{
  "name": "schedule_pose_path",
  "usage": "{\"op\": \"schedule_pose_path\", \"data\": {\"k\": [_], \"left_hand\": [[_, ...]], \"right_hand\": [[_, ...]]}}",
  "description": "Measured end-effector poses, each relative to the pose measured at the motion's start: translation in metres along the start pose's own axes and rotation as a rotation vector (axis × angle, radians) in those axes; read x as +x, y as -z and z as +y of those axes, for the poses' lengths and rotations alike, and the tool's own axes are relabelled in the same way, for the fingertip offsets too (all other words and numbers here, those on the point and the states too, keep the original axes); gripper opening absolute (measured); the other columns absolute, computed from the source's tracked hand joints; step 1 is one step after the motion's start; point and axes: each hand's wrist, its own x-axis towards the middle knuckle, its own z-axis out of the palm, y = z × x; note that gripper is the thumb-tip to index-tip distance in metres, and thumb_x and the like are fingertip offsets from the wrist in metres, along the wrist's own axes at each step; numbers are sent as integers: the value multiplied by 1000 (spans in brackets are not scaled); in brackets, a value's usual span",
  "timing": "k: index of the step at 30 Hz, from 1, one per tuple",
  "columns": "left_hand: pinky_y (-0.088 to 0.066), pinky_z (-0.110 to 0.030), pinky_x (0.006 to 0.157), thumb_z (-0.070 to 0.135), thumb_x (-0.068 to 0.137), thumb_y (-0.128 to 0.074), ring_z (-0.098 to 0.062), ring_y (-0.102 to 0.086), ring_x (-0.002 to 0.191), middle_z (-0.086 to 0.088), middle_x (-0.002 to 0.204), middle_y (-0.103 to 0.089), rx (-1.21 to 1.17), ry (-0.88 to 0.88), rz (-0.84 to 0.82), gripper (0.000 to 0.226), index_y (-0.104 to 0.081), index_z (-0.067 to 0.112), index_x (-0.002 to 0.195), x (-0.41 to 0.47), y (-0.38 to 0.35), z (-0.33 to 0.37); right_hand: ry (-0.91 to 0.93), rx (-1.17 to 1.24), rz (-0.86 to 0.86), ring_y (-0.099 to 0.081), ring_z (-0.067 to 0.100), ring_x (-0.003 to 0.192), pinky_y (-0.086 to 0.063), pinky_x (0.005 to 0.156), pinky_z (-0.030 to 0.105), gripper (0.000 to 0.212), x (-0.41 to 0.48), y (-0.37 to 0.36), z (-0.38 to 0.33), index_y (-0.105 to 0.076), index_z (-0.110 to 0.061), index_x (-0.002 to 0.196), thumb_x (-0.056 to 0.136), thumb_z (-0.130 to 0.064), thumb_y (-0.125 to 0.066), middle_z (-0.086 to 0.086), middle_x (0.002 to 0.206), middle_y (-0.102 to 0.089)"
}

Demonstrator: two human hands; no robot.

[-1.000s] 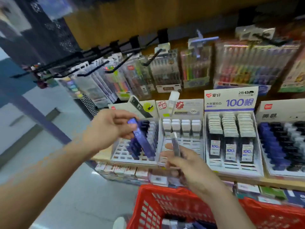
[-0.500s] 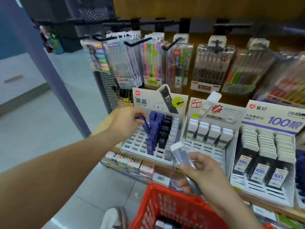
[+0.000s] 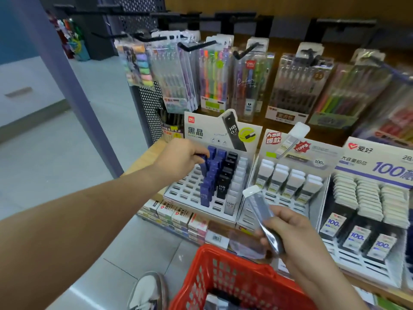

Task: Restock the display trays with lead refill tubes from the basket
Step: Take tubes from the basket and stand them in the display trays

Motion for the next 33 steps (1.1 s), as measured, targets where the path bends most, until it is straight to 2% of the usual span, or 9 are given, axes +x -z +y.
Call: {"op": "schedule_pose_path", "data": {"k": [3, 7, 11, 16, 21, 24, 26, 28, 33], "left_hand": [[-34, -16, 97, 13, 93, -60, -18, -59, 114, -3, 116, -69, 34, 17, -46, 26, -68, 14, 117, 2, -1, 5], [-37, -21, 101, 13, 97, -53, -19, -56, 119, -3, 124, -65, 101, 3, -97, 31, -62, 17, 126, 2, -4, 1], [-43, -25, 92, 3, 92, -56, -25, -60, 105, -9, 112, -67, 89, -78, 12, 28, -69, 11, 116, 3, -16, -4], [-49, -33, 83, 13, 88, -65, -20, -62, 87, -2, 91, -70, 67, 58, 103, 8, -71, 12, 92, 10, -19, 5], [-46, -24, 83, 13, 88, -64, -6, -52, 85, 6, 101, -62, 56, 99, 94, 20, -70, 20, 106, 8, -9, 23], [-45, -7, 71, 0, 86, -60, 6, -56, 74, 10, 93, -63, -268, 46, -65, 34, -69, 24, 108, 0, 8, 60], [-46, -7, 68, -5, 81, -67, 4, -60, 75, 10, 91, -66, -478, 15, -329, 37, -72, 22, 106, -3, 14, 85], [-47, -9, 68, -4, 78, -72, 1, -63, 75, 11, 83, -69, -540, -22, -454, 30, -75, 17, 100, -4, 13, 101], [-53, -18, 67, -1, 76, -73, -5, -62, 66, -2, 73, -72, -670, 44, -359, 14, -73, 10, 85, -2, 1, 109]], "right_hand": [[-10, 72, 22, -67, 22, 66, -53, 59, 26, 20, 0, 4, 1, -65, -10, 110, 92, -4, -64, 21, 87, -71], [-17, 166, 46, -72, 24, 69, -53, 52, 22, 18, -1, 5, 1, -65, -7, 103, 86, -3, -68, 21, 91, -72], [-3, 231, 74, -71, 21, 67, -51, 48, 20, 13, -4, 2, 2, -66, -7, 98, 85, -9, -69, 12, 79, -72], [-31, 424, 68, -71, 25, 70, -56, 55, 23, 13, -5, 0, 2, -66, 0, 98, 96, 1, -53, 14, 84, -72], [-22, 509, 77, -74, 30, 80, -58, 60, 24, 15, -11, 5, 0, -65, 1, 105, 93, 3, -56, 16, 94, -75], [-32, 598, 65, -72, 22, 65, -55, 52, 20, 15, -12, 7, 0, -67, 3, 101, 89, 3, -57, 17, 82, -73], [-63, 692, 24, -64, 16, 52, -51, 45, 17, 17, -13, 7, -1, -70, 4, 94, 82, 1, -59, 17, 72, -68], [-108, 786, -30, -57, 11, 46, -48, 40, 14, 21, -15, 8, -2, -74, 6, 87, 74, -2, -60, 18, 72, -65], [-171, 803, -1, -53, 12, 41, -42, 34, 17, 29, -16, 14, -2, -65, 4, 101, 91, -23, -57, 21, 79, -69]]}}
